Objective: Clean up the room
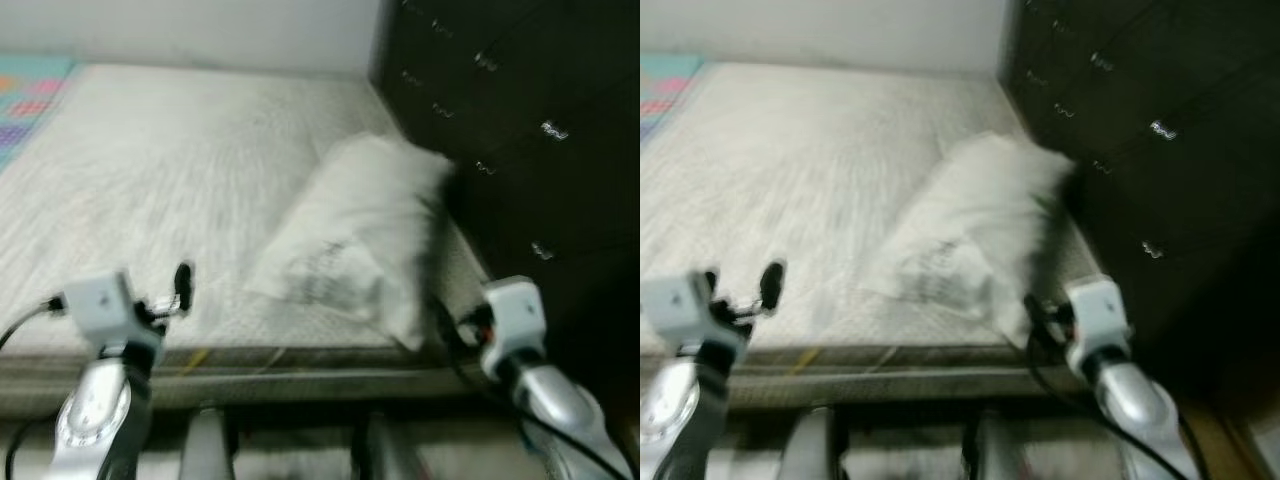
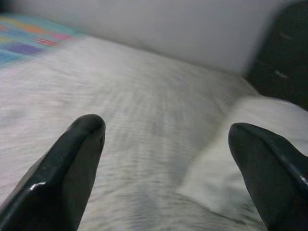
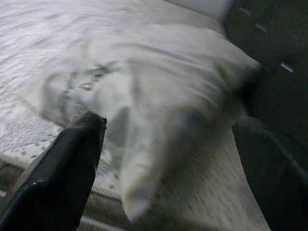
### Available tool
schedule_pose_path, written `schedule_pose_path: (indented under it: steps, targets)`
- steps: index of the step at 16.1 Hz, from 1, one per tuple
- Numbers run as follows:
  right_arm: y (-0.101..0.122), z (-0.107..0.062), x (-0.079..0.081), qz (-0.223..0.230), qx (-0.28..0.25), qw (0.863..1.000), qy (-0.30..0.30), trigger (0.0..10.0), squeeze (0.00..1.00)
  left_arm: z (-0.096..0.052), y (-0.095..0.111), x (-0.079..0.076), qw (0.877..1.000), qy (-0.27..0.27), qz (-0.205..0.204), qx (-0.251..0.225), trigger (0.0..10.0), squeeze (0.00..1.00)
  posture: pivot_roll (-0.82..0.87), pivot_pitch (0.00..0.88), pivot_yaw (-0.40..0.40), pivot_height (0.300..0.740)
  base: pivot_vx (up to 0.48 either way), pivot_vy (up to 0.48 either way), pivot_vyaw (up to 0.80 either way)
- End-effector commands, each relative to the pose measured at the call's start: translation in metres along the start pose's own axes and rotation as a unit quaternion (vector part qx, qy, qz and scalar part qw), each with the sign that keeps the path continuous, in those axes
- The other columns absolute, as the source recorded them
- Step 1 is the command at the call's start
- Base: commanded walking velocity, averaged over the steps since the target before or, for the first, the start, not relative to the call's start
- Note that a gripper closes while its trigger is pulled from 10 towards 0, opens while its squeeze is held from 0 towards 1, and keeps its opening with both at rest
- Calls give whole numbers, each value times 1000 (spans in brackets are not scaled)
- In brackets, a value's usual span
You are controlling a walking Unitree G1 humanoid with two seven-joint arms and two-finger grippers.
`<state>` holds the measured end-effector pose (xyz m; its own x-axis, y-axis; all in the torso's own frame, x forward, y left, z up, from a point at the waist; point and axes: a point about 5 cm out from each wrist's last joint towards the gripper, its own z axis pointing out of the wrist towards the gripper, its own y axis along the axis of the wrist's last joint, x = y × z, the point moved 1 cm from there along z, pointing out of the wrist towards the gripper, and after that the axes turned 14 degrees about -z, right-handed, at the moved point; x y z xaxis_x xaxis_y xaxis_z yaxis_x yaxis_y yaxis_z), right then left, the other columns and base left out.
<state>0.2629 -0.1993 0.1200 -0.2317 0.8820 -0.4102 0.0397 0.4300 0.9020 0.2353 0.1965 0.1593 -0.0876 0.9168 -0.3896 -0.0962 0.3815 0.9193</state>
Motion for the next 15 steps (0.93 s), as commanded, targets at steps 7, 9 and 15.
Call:
schedule_pose_path:
  steps: [7,9,15]
  targets:
    - [3,8,-4,-13,-10,1000,-2,10000,0,-5,-9,4,1000,7,-11,19,10000,0,-53,104,-75,613,174,0,0]
    - [4,9,-5,-14,-13,1000,-6,10000,0,-4,-8,4,1000,4,-12,18,10000,0,-55,114,-75,613,347,0,0]
    - [3,9,-7,-14,-12,1000,-12,10000,0,-4,-8,4,1000,4,-15,22,10000,0,-56,128,-77,613,339,0,0]
